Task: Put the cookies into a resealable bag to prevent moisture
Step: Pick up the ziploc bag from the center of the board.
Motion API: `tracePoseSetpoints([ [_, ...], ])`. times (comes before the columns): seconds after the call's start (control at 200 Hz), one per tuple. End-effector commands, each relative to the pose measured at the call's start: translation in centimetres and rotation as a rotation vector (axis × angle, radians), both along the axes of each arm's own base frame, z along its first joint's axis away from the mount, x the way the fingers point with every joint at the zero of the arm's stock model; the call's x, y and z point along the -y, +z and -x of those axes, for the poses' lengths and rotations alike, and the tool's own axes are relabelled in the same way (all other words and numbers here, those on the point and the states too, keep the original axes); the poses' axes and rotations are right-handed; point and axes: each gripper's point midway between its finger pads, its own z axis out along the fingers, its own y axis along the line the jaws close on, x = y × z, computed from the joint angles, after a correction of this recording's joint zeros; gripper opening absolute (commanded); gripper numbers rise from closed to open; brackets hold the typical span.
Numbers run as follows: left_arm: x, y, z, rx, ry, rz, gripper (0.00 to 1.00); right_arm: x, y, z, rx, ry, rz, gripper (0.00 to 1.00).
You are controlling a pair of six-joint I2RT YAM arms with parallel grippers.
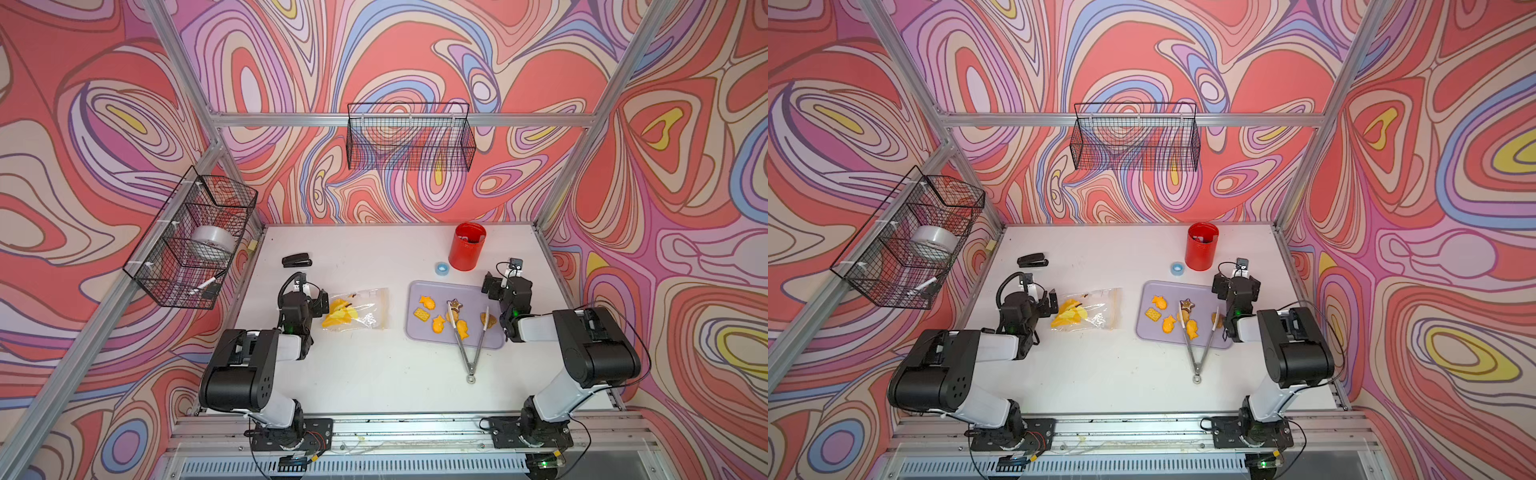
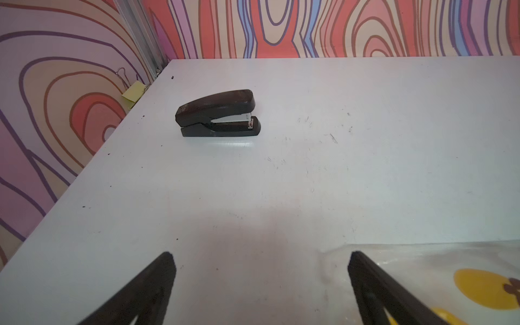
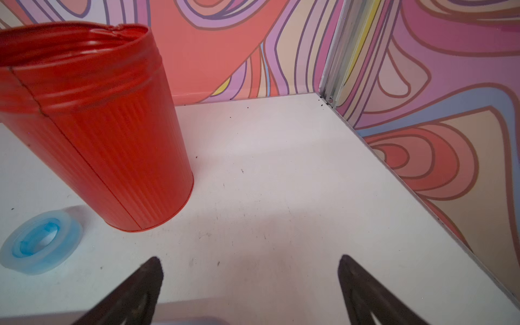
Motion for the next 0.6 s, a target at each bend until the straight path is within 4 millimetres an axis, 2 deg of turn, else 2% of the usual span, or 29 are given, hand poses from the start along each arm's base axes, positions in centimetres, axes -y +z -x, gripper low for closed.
tracePoseSetpoints([
  [0.0,-0.01,0.92,-0.52,0.033,-0.007,0.001,1.0,0.17,0.0,-0.05,0.005,-0.002,-0.006,0.99],
  [0.596,-0.01,0.91,-0.58,0.031,-0.008,0.0,1.0,0.2,0.05,-0.09,0.007,-0.003,-0.006,0.98],
])
